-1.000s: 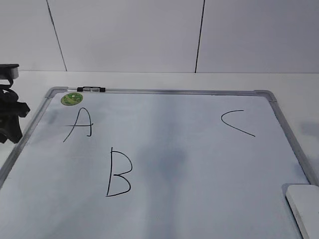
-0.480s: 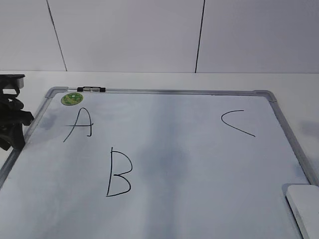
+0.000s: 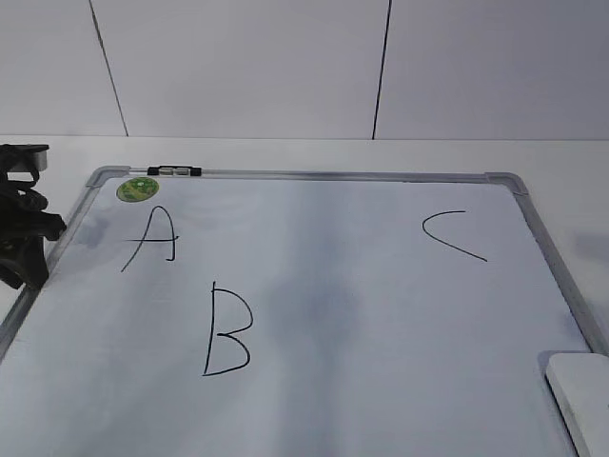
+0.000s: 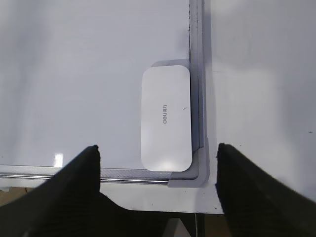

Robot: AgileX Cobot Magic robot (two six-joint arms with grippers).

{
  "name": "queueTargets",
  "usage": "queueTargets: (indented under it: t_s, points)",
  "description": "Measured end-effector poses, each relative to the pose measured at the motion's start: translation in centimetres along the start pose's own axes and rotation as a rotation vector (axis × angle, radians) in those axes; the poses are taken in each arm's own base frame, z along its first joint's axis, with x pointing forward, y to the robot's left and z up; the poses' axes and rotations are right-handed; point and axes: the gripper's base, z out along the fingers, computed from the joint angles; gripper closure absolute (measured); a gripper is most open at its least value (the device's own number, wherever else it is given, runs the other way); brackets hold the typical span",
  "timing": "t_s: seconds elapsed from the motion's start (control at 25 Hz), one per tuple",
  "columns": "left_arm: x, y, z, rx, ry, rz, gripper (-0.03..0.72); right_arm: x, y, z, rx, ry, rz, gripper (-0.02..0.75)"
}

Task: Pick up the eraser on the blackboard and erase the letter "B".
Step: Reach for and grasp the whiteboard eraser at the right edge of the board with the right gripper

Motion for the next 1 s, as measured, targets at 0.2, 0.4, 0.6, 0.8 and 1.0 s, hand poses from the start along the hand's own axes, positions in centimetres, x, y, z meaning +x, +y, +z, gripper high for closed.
queueTargets:
  t_s: [0.2, 0.4, 0.6, 0.8, 1.0]
  points:
    - [0.0, -0.1, 0.0, 0.011, 0.004, -0.012, 0.655, 0.0, 0.0, 0.0, 0.0, 0.0, 0.0, 0.164]
    - [0.0, -0.1, 0.0, 0.019, 0.003, -0.033, 0.666, 0.0, 0.0, 0.0, 0.0, 0.0, 0.002, 0.164]
    - [0.0, 0.0, 0.0, 0.019, 0.002, -0.039, 0.666, -0.4, 0.0, 0.5, 0.001, 0.031, 0.053, 0.122]
    - [0.0, 0.0, 0.0, 0.019, 0.002, -0.039, 0.666, -1.7, 0.0, 2.5, 0.006, 0.145, 0.067, 0.062]
    - [0.0, 0.0, 0.0, 0.019, 0.002, -0.039, 0.666, -3.2, -0.2, 5.7, 0.022, 0.304, 0.067, 0.057]
